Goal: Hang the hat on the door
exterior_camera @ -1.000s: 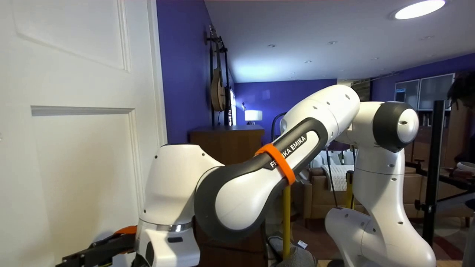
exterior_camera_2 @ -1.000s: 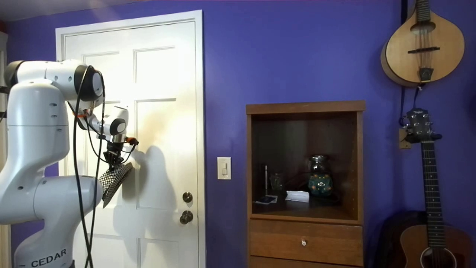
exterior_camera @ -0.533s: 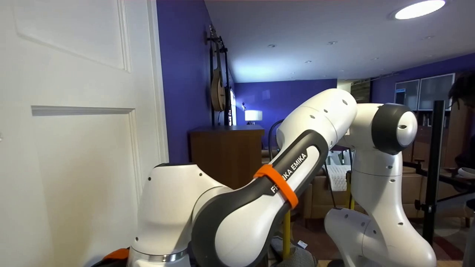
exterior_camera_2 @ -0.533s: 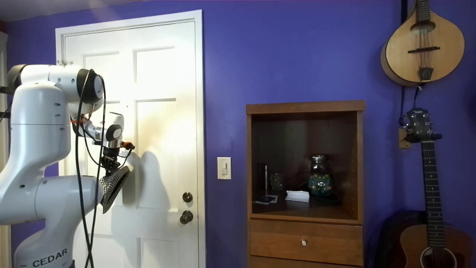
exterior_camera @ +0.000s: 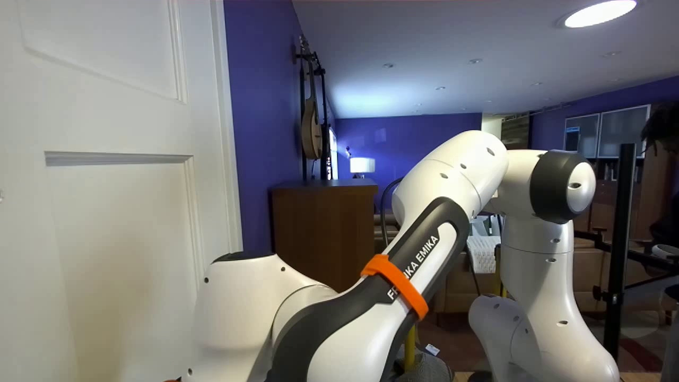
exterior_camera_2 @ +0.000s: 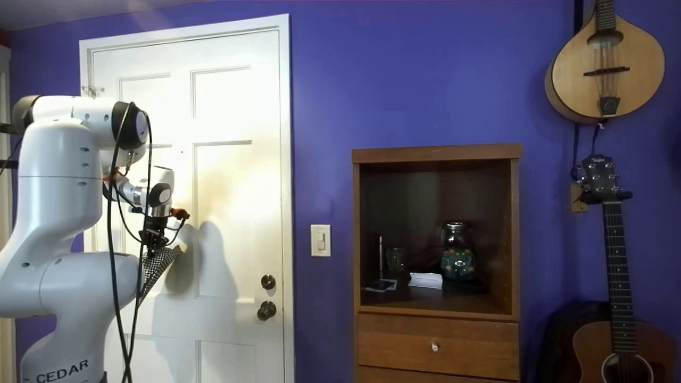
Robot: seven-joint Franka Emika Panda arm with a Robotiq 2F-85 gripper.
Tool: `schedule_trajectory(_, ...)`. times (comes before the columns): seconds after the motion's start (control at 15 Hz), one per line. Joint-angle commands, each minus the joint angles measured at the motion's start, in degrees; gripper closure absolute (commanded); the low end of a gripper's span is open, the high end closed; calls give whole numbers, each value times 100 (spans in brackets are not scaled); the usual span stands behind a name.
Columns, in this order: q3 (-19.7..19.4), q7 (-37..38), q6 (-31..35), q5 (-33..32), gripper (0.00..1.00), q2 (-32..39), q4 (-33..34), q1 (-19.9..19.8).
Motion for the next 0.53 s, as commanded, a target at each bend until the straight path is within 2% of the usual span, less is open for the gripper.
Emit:
schedule_trajectory(0.0, 601, -216, 287, 28, 99, 138, -12, -622)
schedule_trajectory(0.2, 947, -207, 340, -14, 99, 243, 4, -1010)
schedule_trajectory(0.27, 1072, 21, 126, -29, 99, 174, 12, -1105)
schedule_trajectory(0.47, 1271, 60, 117, -30, 96, 206, 12, -1307)
